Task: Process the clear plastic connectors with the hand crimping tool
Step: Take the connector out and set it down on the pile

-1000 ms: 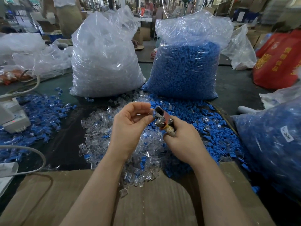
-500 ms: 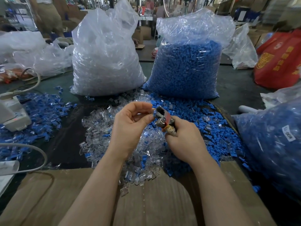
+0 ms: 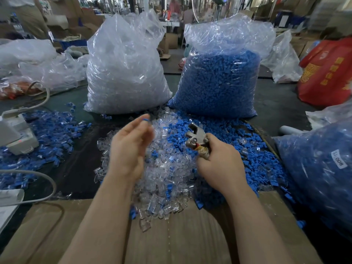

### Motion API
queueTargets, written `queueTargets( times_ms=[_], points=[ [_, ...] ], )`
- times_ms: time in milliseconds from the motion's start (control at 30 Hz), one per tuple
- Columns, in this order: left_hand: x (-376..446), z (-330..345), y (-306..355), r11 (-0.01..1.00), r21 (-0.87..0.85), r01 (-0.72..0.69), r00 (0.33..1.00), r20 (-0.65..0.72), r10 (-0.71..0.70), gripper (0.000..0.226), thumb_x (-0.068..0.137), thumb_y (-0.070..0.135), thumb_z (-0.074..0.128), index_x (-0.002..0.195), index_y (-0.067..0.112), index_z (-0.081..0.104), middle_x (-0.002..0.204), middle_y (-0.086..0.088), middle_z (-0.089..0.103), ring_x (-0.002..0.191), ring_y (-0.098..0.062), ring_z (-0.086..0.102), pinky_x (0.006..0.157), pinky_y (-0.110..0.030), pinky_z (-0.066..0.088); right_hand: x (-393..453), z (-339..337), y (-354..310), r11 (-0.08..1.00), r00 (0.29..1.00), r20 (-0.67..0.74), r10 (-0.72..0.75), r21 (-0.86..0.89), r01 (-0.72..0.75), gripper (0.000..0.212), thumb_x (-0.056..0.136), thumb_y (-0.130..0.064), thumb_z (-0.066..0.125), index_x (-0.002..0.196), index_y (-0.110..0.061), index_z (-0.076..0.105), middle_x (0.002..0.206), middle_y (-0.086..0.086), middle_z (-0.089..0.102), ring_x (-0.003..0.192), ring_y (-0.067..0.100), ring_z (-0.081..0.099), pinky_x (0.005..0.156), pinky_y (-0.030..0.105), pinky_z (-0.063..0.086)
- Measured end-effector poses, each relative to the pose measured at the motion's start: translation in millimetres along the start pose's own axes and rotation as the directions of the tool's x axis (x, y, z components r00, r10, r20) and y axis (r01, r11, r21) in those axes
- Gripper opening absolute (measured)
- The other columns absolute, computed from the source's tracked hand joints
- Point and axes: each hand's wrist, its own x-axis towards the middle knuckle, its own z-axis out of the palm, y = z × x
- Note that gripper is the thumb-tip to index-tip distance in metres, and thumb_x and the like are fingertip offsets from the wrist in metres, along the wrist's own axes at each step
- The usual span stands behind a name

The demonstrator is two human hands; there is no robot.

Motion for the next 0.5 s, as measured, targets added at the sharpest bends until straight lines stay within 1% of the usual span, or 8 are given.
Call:
queueTargets(
  times_ms=[33,100,200,267,333,400,467,500],
  points=[
    [6,-9,6,0.985,-0.156,0.068,0.994,-0.078,-0.081,0.01,0.094,0.009,0.058,0.093,0.01,0.068,0.066,0.004,0.069,0.062,-0.003,0.064,0.07,-0.017,0.058,0,0,0,1.0,1.0,-0.01,-0.002,0.0,0.002,0.01,0.068,-0.032,0.042,0.067,-0.029,0.033,0.056,-0.006,0.046,0.052,0.009,0.041,0.046,0.031,0.02],
    [15,-31,15,0.899,-0.421,0.117,0.96,-0.182,-0.211,0.014,0.095,0.014,0.057,0.083,0.012,0.064,0.059,0.004,0.063,0.055,-0.002,0.06,0.062,-0.017,0.057,0,0,0,1.0,1.0,-0.015,-0.011,-0.006,0.011,0.011,0.068,-0.032,0.043,0.066,-0.03,0.033,0.054,-0.006,0.044,0.05,0.009,0.04,0.045,0.03,0.019],
    [21,-60,24,0.753,-0.657,0.028,0.908,-0.299,-0.295,0.018,0.099,0.02,0.053,0.083,0.014,0.057,0.06,0.004,0.06,0.052,-0.003,0.06,0.057,-0.018,0.054,-1,0,0,1.0,0.999,-0.022,-0.028,-0.011,0.027,0.013,0.068,-0.032,0.044,0.065,-0.033,0.031,0.053,-0.008,0.042,0.049,0.008,0.038,0.045,0.028,0.018],
    [23,-74,27,0.688,-0.724,-0.047,0.882,-0.354,-0.312,0.023,0.103,0.022,0.047,0.084,0.012,0.055,0.057,0.003,0.061,0.05,-0.005,0.061,0.055,-0.018,0.054,-1,1,0,0.999,0.999,-0.019,-0.027,-0.017,0.027,0.014,0.068,-0.031,0.045,0.065,-0.034,0.031,0.053,-0.008,0.041,0.049,0.008,0.038,0.045,0.028,0.018],
    [22,-82,27,0.719,-0.69,-0.086,0.885,-0.384,-0.262,0.028,0.106,0.018,0.039,0.082,0.009,0.051,0.05,0.003,0.061,0.049,-0.004,0.062,0.059,-0.016,0.055,-1,0,0,1.0,1.0,-0.018,-0.025,-0.019,0.025,0.015,0.068,-0.031,0.045,0.065,-0.035,0.031,0.053,-0.008,0.041,0.048,0.008,0.038,0.045,0.028,0.017],
    [21,-84,24,0.784,-0.609,-0.119,0.901,-0.398,-0.173,0.029,0.107,0.011,0.033,0.081,0.008,0.047,0.046,0.006,0.061,0.051,-0.001,0.062,0.072,-0.012,0.053,-1,0,0,0.999,1.0,-0.012,-0.022,-0.025,0.022,0.015,0.069,-0.031,0.045,0.065,-0.036,0.031,0.053,-0.008,0.041,0.048,0.008,0.038,0.045,0.027,0.017],
    [20,-83,22,0.783,-0.607,-0.138,0.898,-0.41,-0.16,0.028,0.106,0.008,0.034,0.081,0.008,0.046,0.045,0.005,0.061,0.056,-0.001,0.066,0.078,-0.013,0.053,-1,0,0,0.999,1.0,-0.001,-0.018,-0.031,0.018,0.014,0.068,-0.032,0.044,0.066,-0.036,0.031,0.054,-0.009,0.042,0.049,0.007,0.039,0.045,0.027,0.017],
    [19,-82,22,0.772,-0.619,-0.144,0.899,-0.409,-0.16,0.028,0.106,0.009,0.034,0.082,0.007,0.046,0.045,0.004,0.061,0.064,0.001,0.068,0.077,-0.013,0.054,-1,1,0,0.999,1.0,0.002,-0.016,-0.031,0.016,0.013,0.068,-0.032,0.044,0.066,-0.035,0.032,0.054,-0.009,0.042,0.049,0.007,0.039,0.045,0.027,0.018]
  ],
)
